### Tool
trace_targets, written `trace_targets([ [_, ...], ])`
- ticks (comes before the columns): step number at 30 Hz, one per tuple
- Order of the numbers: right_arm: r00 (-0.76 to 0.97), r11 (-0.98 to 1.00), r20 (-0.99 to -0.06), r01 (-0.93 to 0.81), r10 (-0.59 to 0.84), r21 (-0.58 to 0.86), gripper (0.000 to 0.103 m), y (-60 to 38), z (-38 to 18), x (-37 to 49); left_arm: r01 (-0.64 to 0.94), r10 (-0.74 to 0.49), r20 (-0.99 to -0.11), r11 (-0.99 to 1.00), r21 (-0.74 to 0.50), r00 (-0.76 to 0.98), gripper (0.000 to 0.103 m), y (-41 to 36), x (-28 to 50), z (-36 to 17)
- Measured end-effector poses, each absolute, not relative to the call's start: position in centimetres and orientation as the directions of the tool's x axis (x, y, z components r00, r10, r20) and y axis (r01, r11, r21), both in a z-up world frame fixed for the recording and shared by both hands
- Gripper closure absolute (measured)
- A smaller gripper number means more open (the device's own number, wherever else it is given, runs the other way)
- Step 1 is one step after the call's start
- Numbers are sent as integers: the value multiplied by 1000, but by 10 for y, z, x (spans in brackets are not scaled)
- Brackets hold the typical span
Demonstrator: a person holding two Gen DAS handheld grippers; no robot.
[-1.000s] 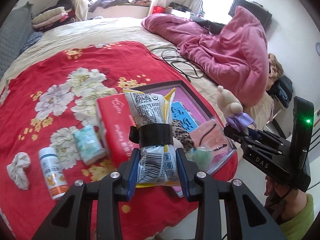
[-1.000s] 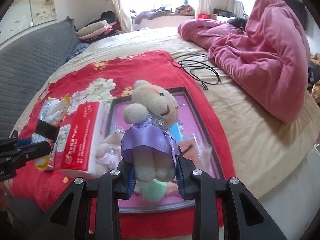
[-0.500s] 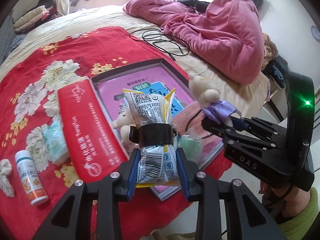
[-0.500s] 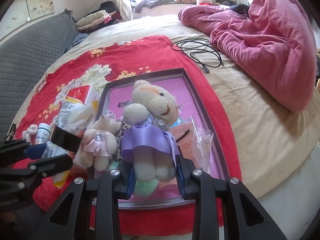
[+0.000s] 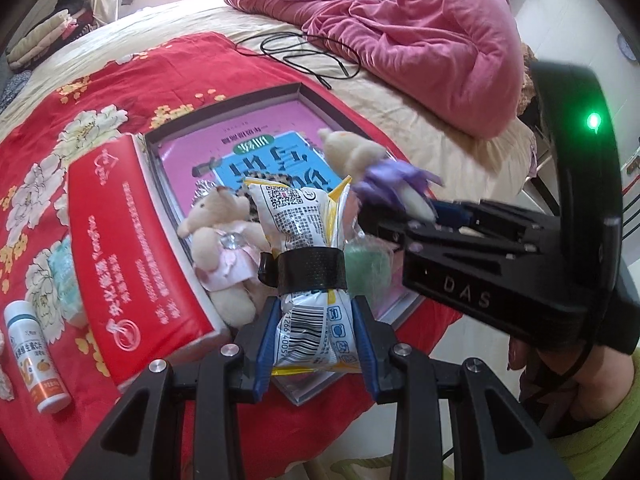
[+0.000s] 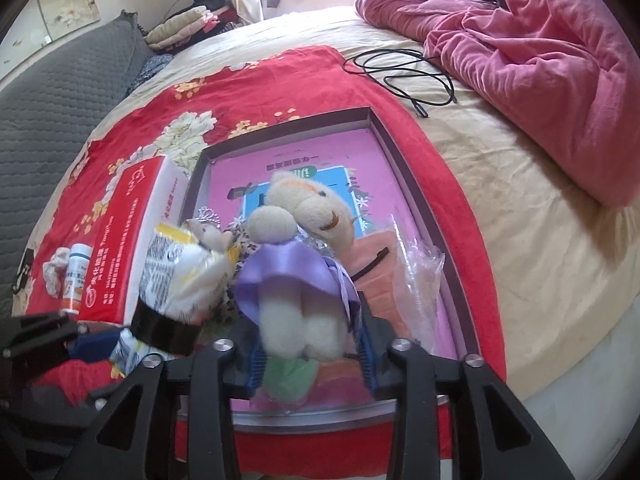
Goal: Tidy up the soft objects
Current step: 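Lower the teddy bear onto the tray and open right while left holds the snack bag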
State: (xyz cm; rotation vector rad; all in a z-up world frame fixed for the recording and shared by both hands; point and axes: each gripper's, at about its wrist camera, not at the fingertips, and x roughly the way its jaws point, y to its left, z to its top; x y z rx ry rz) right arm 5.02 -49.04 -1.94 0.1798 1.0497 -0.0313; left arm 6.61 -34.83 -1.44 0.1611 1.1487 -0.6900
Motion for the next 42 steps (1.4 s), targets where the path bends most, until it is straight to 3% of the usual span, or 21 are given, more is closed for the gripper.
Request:
trace_targets([
  [18,522,988,-853,125,16,95,42,-497,-7,43,575,-386,-900,791,-209,203,66,-358,65,-42],
  [29,533,987,-846,139,-2,85,41,-498,1,38,582,-415,-887,780,-232,202,65,-357,63,-41],
  [33,535,987,-845,142,-9,80,41,-498,3,37,589,-427,-879,774,-232,214,55,-356,62,-35],
  [42,545,987,-838,145,-21,69,40,-497,12,34,585,-449,-863,773,-246,231,55,-341,55,-20],
])
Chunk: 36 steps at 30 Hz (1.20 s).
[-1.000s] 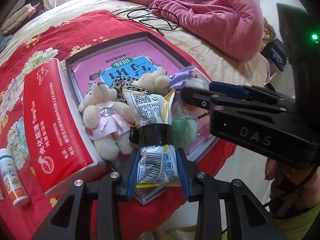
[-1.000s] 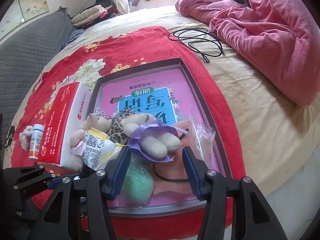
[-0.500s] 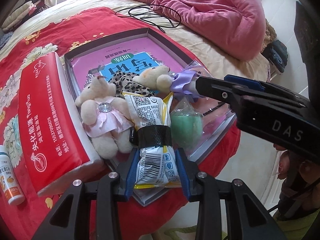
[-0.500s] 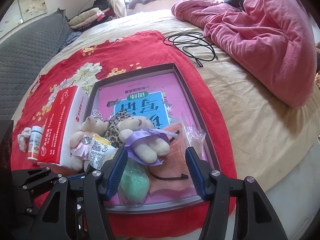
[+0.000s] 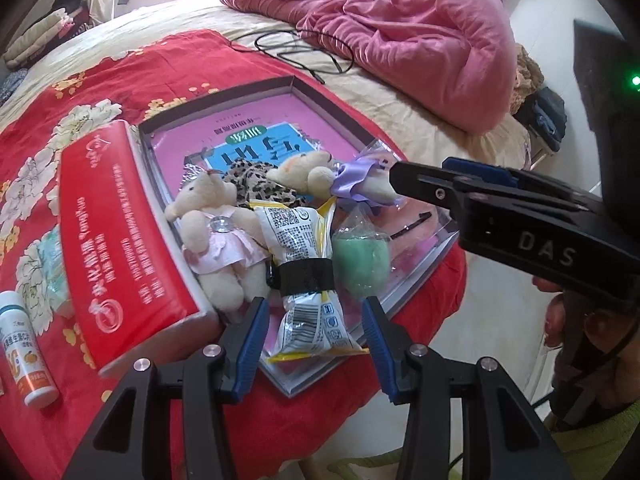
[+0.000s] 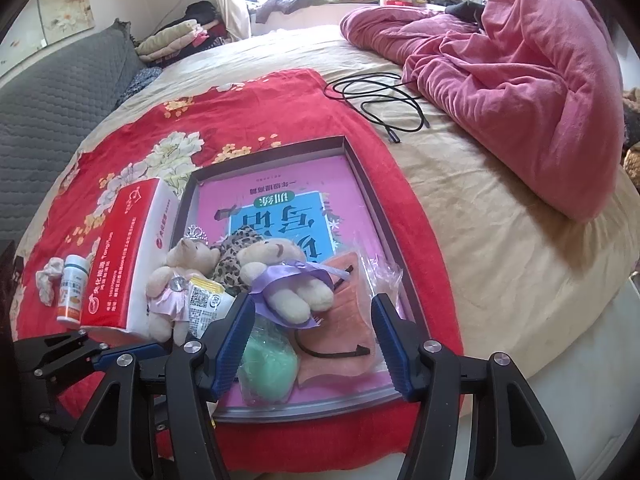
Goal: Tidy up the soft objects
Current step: 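Lower the teddy bear onto the tray and open right while left holds the snack bag, then lower the snack bag onto the tray and open the left tool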
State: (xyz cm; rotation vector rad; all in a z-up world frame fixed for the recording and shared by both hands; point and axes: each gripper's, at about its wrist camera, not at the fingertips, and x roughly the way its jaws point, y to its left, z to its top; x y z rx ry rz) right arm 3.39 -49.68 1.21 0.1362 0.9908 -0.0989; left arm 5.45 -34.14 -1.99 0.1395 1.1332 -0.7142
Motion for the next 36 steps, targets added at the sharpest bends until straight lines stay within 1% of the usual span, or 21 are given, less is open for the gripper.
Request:
trace_targets([
  [1,546,987,-837,145,-23,67,40,-496,13,33,581,-454,-859,775,-249,237,54,-338,53,-16],
  [2,548,987,-836,143,-24,66,38,-495,15,33,581,-459,-855,774,-251,242,54,-335,53,-13],
  [3,550,988,-834,142,-26,63,33,-494,16,32,579,-462,-851,776,-251,250,52,-332,52,-9],
  [4,554,988,-832,140,-28,60,32,-493,18,32,576,-462,-847,780,-246,263,49,-329,52,-5],
  [7,556,989,-831,136,-32,53,31,-488,21,32,565,-465,-839,787,-245,284,44,-320,52,6],
  [12,564,992,-824,122,-50,23,30,-476,29,32,545,-459,-827,805,-233,325,42,-304,53,20],
  [22,578,997,-814,72,-67,-32,28,-437,47,35,473,-435,-812,851,-229,390,41,-253,57,33],
  [31,600,998,-798,3,-49,-59,27,-391,62,42,409,-417,-794,882,-235,442,40,-202,55,47],
  [36,613,997,-789,-39,-33,-72,27,-364,71,43,347,-386,-788,908,-234,479,39,-163,53,52],
])
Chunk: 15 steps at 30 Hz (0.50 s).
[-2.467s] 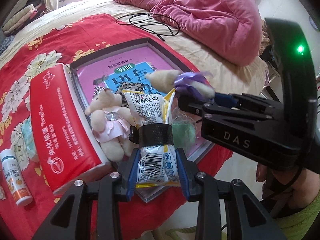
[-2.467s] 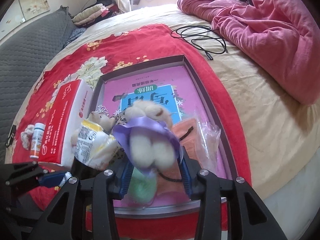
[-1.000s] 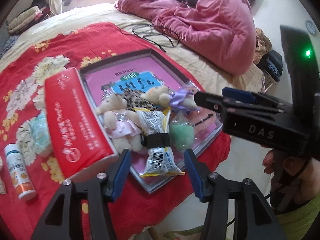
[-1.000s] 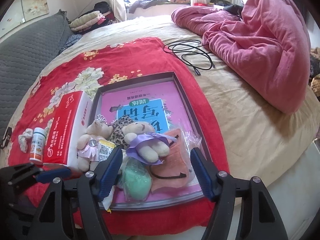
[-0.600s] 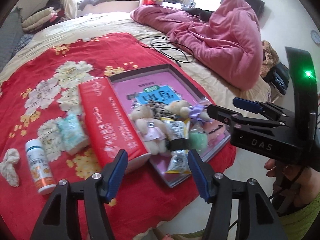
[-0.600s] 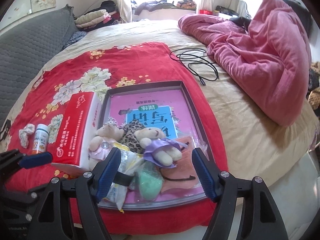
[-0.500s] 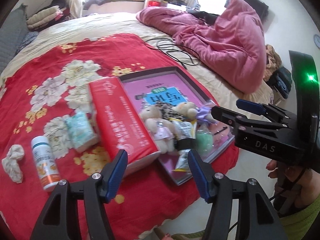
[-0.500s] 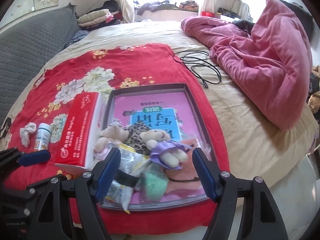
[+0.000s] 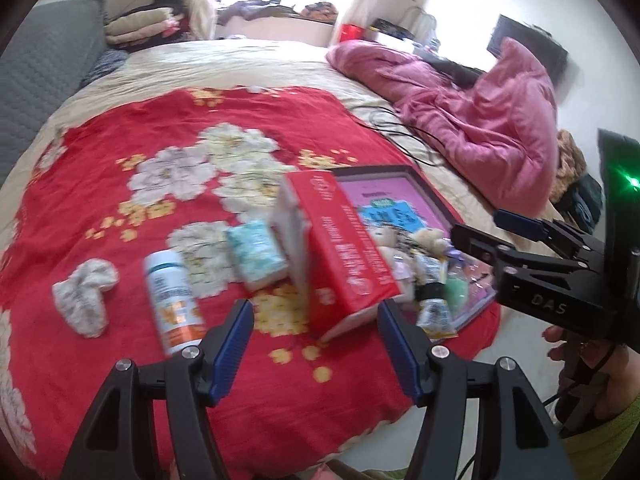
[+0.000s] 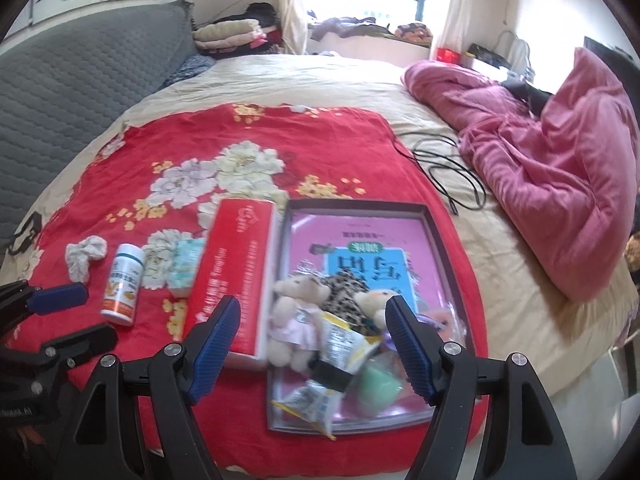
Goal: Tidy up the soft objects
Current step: 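Lower the snack bag onto the tray and open the left tool, then move left toward the white floral scrunchie while right approaches the green tissue pack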
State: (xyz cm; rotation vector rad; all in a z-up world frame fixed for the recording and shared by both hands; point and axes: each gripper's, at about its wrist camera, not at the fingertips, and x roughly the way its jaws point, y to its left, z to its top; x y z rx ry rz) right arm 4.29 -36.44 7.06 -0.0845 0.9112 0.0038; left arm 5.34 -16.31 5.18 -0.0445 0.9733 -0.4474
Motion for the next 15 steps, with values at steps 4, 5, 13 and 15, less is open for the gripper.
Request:
trace_targets([
  [4,623,993,-782,-81,-12,-80,27,-338,76,47,279,-358,-786,929,-245,504,39,-122,54,53],
  [5,625,992,-780,-93,-5,-81,26,-330,77,48,266,-352,-786,932,-245,508,39,-114,55,52],
  [13,609,978,-792,-184,39,-94,26,-271,68,63,155,-291,-786,957,-246,546,39,-49,56,49],
  [15,603,974,-796,-204,46,-98,26,-257,65,68,137,-288,-787,957,-255,546,39,-37,58,47],
])
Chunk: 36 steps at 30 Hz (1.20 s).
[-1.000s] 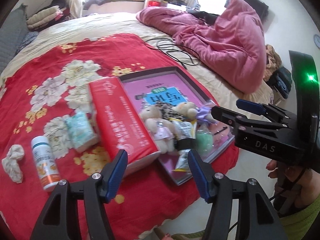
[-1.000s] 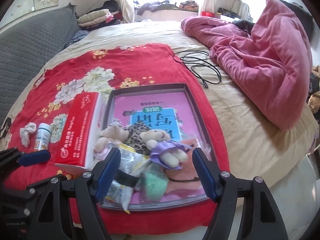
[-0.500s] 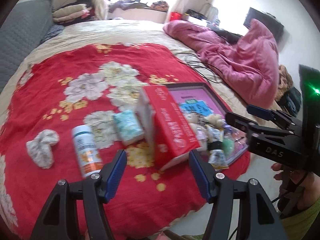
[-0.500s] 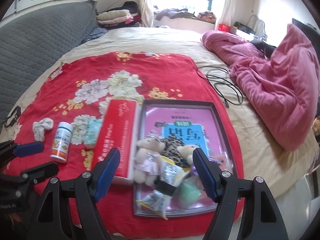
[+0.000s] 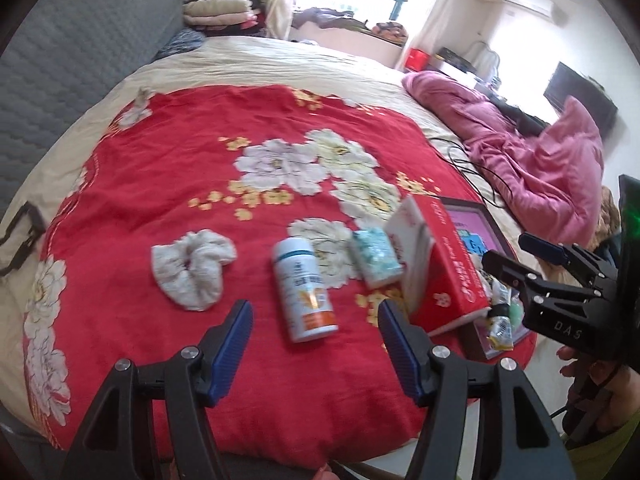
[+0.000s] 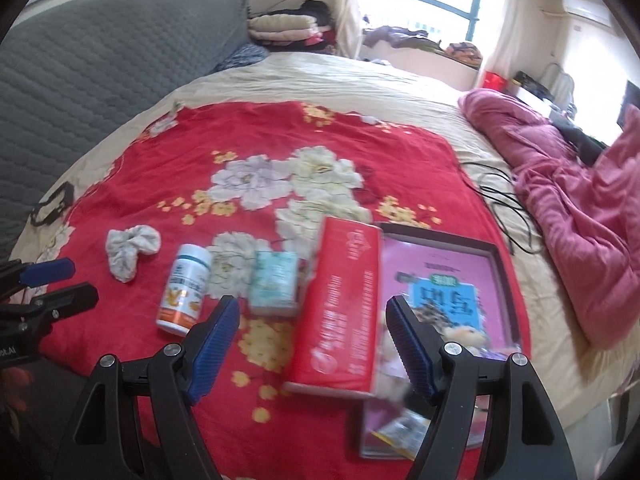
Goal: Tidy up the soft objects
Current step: 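Move left toward the white floral scrunchie while right approaches the green tissue pack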
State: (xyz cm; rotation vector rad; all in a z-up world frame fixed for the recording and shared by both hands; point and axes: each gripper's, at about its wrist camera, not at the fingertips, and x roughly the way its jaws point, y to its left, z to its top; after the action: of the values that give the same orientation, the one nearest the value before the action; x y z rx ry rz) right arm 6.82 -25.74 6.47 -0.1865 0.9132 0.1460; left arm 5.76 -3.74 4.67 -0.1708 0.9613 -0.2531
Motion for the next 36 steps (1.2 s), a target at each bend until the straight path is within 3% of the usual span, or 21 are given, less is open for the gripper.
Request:
trace_targets([
  [20,466,960,-885,-253,16,-116,26,-183,-13,140,24,-254,-825,959,-281,504,39,27,98,-2],
  [36,381,899,-886,-234,-264,-369,26,-167,-71,190,-5,-281,-843,948,-319,459,39,47,135,-41],
])
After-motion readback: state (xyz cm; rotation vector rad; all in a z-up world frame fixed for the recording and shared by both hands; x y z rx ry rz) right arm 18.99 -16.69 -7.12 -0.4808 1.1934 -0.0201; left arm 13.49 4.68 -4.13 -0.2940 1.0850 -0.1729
